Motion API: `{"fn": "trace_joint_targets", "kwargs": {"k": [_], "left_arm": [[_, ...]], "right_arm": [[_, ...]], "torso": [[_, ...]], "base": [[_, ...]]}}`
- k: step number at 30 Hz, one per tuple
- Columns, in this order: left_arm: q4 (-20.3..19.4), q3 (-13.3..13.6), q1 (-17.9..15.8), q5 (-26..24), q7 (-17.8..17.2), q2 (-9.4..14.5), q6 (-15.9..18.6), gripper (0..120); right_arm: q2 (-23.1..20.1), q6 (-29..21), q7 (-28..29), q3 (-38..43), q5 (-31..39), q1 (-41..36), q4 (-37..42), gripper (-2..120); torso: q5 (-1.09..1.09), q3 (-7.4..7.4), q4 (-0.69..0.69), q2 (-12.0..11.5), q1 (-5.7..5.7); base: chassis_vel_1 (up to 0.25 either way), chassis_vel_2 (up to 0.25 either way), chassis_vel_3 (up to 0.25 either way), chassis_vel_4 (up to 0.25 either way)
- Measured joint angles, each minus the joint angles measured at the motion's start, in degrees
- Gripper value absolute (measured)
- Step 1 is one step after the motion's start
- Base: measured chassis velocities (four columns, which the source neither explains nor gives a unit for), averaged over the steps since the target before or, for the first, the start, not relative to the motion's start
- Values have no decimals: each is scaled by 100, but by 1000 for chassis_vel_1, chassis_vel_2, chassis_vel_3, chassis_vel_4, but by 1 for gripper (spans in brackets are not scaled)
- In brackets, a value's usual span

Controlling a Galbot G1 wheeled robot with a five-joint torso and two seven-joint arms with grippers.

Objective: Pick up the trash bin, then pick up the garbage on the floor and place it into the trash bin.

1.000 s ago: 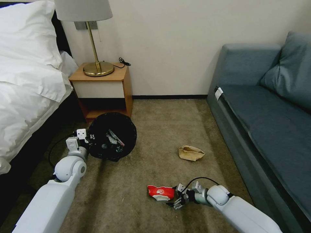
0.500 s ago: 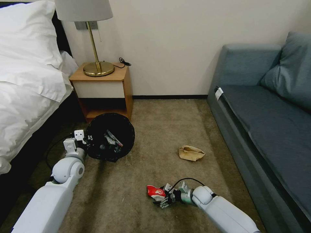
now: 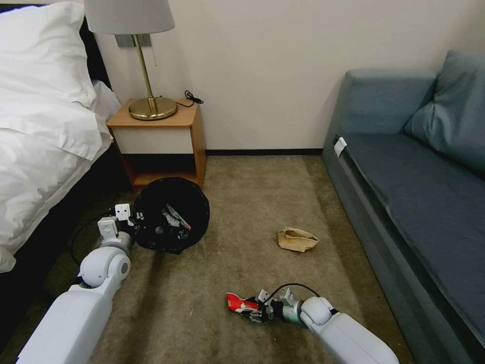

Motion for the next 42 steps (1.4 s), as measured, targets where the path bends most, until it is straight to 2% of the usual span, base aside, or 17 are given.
{"fn": "trace_joint_targets", "kwargs": {"k": [7,10,17,22,27,36,42], "left_arm": [[-38,-8,69,18,0,-60,-9,2],[-62,2,68,18,-4,-80,-10,2],[-89,47,52,17,-40,-159,-11,2],[-92,128,-48,12,-69,-232,-17,2],[-10,225,-163,43,-62,-314,-43,2],[113,401,-377,62,-58,-484,-49,2],[128,444,-441,34,-64,-545,-50,2]], "right_arm": [[49,32,-7,213,-72,-144,73,4],[53,28,-17,373,-78,-192,191,1],[-43,31,-33,961,138,-32,768,1],[-159,-145,-8,1520,801,538,1522,1],[-201,-367,99,1720,1247,967,2079,1],[-119,-750,309,1601,1817,1307,2843,1],[353,-868,386,1045,1926,1619,2801,1]], "torso": [[0,1,1,-1,0],[1,3,1,-2,1],[-1,2,0,-2,1],[-1,1,1,-2,1],[-2,1,1,-2,0],[-2,1,0,-2,1],[-2,1,0,-2,1]], "base": [[0,0,0,0],[0,0,0,0],[0,0,0,0],[0,0,0,0],[0,0,0,0],[0,0,0,0],[0,0,0,0]]}}
